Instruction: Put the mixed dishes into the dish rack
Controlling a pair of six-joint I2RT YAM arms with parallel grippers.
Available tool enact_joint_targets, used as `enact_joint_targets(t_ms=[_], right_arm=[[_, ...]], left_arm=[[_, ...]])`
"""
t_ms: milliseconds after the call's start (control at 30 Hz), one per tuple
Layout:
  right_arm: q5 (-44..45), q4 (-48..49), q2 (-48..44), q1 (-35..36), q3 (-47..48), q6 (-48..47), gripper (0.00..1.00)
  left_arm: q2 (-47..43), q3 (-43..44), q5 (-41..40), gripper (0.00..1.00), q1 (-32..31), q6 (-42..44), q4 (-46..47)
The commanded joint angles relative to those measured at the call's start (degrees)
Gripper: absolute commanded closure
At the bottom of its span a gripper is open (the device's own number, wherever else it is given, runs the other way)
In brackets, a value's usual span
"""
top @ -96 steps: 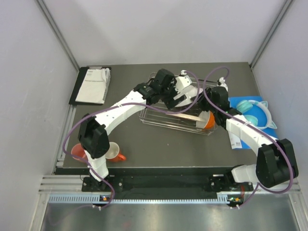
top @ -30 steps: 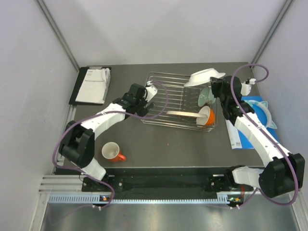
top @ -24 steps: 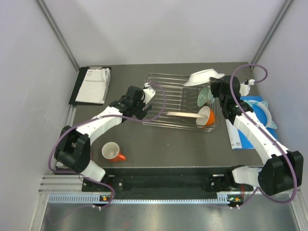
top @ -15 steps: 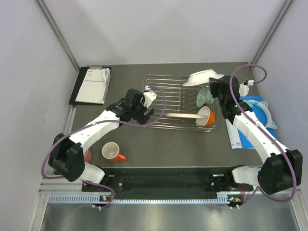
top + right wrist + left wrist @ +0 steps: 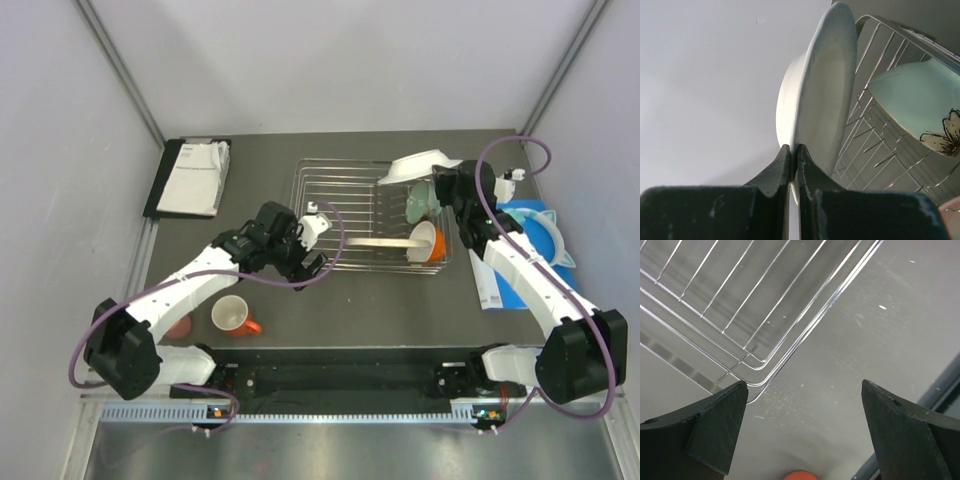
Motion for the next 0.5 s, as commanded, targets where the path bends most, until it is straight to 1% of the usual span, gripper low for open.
enact_joint_targets(t_ms=[0,67,167,200,300,400,433,467], right_arm=[[1.6,13.1,0.4,1.0,3.8,3.7,1.0],[1.7,13.1,1.7,1.7,4.4,4.1,1.0],[2.7,13.1,2.5,3.4,5.1,4.3,1.0],[2.9,13.1,2.7,4.1,5.2,4.4,1.0],[3.3,13.5,3.5,5.0,5.3,4.9,1.0],[3.9,14.3,4.3,5.9,5.5,5.4,1.0],[3.9,14.5,4.9,6.0,5.7,5.6,1.0],[3.9,14.8,5.2,6.1,5.7,5.8,1.0]], left_arm=[[-2.4,-1.7,5.5,0.01,-0.3,-0.6,-4.2],[-3.7,-0.5,4.7,0.01,-0.3,-0.7,-4.9],[-4.4,5.8,2.8,0.01,-0.2,-0.6,-8.1],[-4.4,9.7,1.1,0.01,-0.2,-0.6,-8.6],[-4.5,15.1,-3.8,0.01,0.0,1.5,-9.8],[-4.3,16.2,-11.1,0.01,1.1,5.5,-5.9],[-4.1,16.0,-14.5,0.01,3.0,7.3,-4.2],[-3.4,15.5,-15.5,0.01,4.3,8.1,-2.1]])
